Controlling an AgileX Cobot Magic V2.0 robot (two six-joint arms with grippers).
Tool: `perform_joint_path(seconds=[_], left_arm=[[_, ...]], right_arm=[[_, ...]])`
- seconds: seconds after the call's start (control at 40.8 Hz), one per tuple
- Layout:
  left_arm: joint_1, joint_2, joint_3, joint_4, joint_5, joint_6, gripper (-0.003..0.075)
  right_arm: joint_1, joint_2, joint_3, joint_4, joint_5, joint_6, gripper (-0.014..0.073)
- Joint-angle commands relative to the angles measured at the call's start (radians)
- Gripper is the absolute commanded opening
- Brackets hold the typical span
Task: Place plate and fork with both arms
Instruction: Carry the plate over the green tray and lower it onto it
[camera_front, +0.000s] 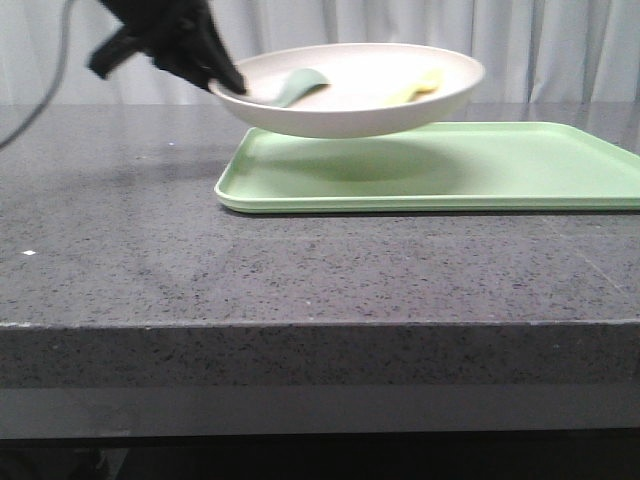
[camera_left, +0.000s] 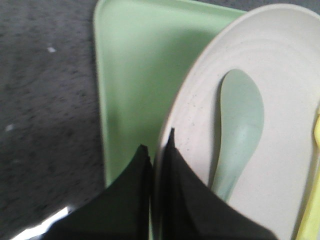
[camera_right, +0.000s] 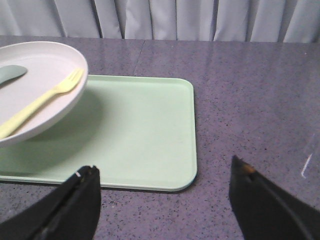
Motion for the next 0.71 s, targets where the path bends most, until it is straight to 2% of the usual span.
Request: perform_joint_path(seconds=[0.0, 0.196, 0.392, 0.612, 0.686], left_arm=[[-0.049, 0.016, -0.131, -0.037, -0.029, -0.051, -0.0018], [-0.093, 0.119, -0.245, -0.017, -0.025, -0.104, -0.0018], [-0.099, 0.15, -0.256, -0.003, -0.035, -0.131, 0.0006], [-0.105, 0.15, -0.256, -0.003, -0.049, -0.131, 0.0261], [-0.105, 0.15, -0.256, -0.003, -0.047, -0.131, 0.032]], right_arm=[[0.001, 0.011, -0.036, 0.002, -0.075, -0.008, 0.0559], [0.001, 0.011, -0.036, 0.002, -0.067, -0.008, 0.0559], [0.001, 0.011, -0.036, 0.002, -0.051, -0.008, 0.0559], [0.001, 0.011, -0.036, 0.002, -0.049, -0.008, 0.0559], [0.001, 0.011, -0.036, 0.002, -0.049, -0.008, 0.0559]])
